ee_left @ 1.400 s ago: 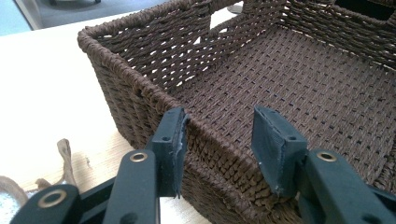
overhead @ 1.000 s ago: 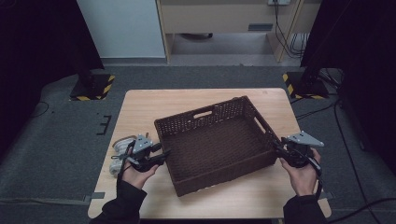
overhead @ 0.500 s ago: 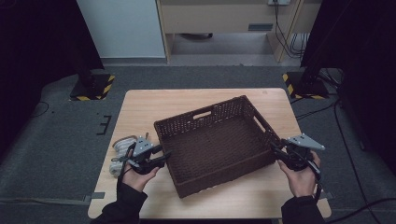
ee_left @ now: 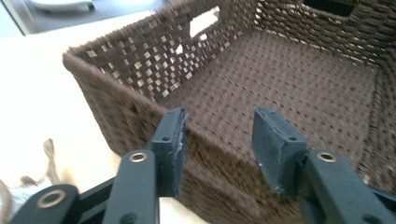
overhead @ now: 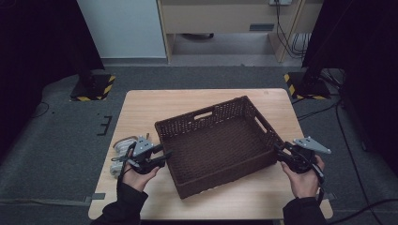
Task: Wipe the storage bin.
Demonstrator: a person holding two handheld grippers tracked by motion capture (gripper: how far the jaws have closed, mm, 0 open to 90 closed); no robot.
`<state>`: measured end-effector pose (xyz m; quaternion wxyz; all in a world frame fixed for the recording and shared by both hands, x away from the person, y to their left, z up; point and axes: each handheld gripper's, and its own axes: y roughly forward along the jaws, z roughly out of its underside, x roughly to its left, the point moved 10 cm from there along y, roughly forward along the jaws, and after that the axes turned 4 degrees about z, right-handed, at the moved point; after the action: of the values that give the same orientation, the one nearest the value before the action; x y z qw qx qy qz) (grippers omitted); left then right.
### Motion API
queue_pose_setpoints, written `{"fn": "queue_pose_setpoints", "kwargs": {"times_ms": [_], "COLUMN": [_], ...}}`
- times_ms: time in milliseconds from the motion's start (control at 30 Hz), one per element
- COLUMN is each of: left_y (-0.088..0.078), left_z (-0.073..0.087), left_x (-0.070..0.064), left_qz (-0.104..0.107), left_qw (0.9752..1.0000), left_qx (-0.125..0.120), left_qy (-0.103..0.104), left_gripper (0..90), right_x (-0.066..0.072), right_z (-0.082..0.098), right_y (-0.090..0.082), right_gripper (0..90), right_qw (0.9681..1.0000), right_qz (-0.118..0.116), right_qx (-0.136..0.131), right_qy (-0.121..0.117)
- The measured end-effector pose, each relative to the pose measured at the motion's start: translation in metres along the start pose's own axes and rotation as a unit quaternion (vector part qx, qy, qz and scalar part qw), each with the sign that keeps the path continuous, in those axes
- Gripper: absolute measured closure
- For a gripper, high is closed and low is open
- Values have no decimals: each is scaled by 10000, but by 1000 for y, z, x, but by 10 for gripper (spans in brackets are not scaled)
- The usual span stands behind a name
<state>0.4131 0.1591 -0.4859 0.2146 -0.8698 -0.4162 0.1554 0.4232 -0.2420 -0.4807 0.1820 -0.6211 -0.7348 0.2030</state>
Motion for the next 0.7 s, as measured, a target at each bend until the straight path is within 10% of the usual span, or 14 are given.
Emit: {"fn": "queue_pose_setpoints", "kwargs": {"times_ms": [700], "left_y": [3], "left_z": [3], "left_x": [2], "left_qz": [-56], "left_qw": [9999], "left_qx": [-17], "left_qy": [-120], "left_gripper": [522], "right_x": [9], "right_z": [-11], "right_y": [10], "right_gripper": [490], "right_qw": [9998], "right_qz": [-18], "right_qx": [-130], "right_qy": [-161]}}
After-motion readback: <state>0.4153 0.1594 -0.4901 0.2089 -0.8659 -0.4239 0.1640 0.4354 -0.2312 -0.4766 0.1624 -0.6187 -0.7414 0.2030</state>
